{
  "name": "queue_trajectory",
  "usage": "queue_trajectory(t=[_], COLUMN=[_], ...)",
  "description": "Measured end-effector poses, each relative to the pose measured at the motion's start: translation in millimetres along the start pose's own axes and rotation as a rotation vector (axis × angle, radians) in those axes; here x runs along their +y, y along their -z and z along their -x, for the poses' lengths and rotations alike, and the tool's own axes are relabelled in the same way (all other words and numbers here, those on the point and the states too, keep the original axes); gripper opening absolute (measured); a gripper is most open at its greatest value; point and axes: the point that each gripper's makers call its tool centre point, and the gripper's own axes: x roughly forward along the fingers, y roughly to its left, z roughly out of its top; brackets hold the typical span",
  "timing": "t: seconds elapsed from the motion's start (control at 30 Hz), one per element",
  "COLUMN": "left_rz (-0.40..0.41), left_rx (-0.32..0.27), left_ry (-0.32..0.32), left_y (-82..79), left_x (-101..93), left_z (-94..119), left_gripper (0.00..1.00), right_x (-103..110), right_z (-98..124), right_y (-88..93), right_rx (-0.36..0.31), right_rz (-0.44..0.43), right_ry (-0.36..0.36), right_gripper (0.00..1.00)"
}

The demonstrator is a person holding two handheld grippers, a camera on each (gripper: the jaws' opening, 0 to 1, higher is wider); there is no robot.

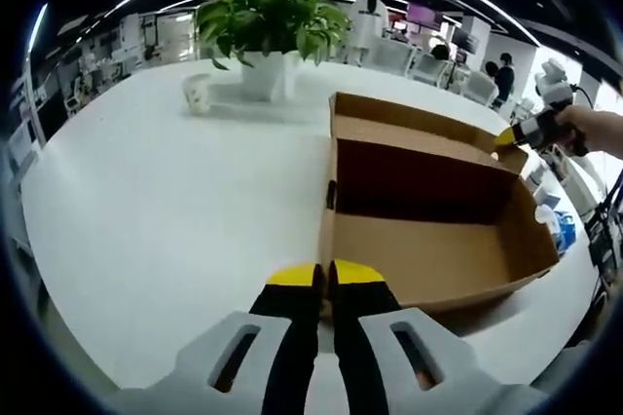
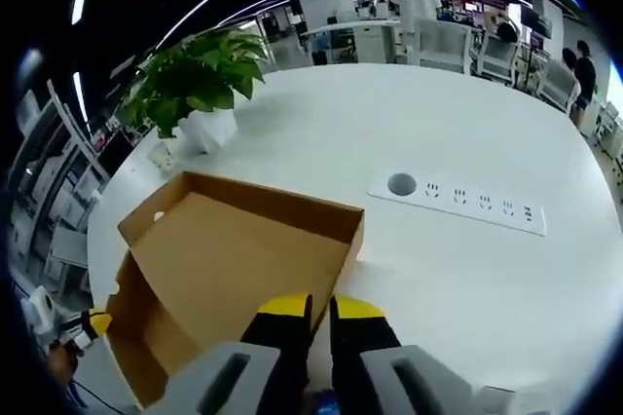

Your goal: Operate the shoe box by opening the lid, removing the specified soft item, and placing it in the target area until the item is outside and the box remains undamaged.

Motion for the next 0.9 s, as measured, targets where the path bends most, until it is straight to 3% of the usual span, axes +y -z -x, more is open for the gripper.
queue_trajectory(t=[0.9], left_rz=[0.007], left_rx=[-0.004], left_ry=[0.009], left_y=[0.4], left_x=[-0.2], left_z=[0.6], left_gripper=[0.02], right_x=[3.8], right_z=[20.3], right_y=[-10.5], right_rx=[-0.07], right_rz=[-0.013], right_ry=[-0.013], right_gripper=[0.0])
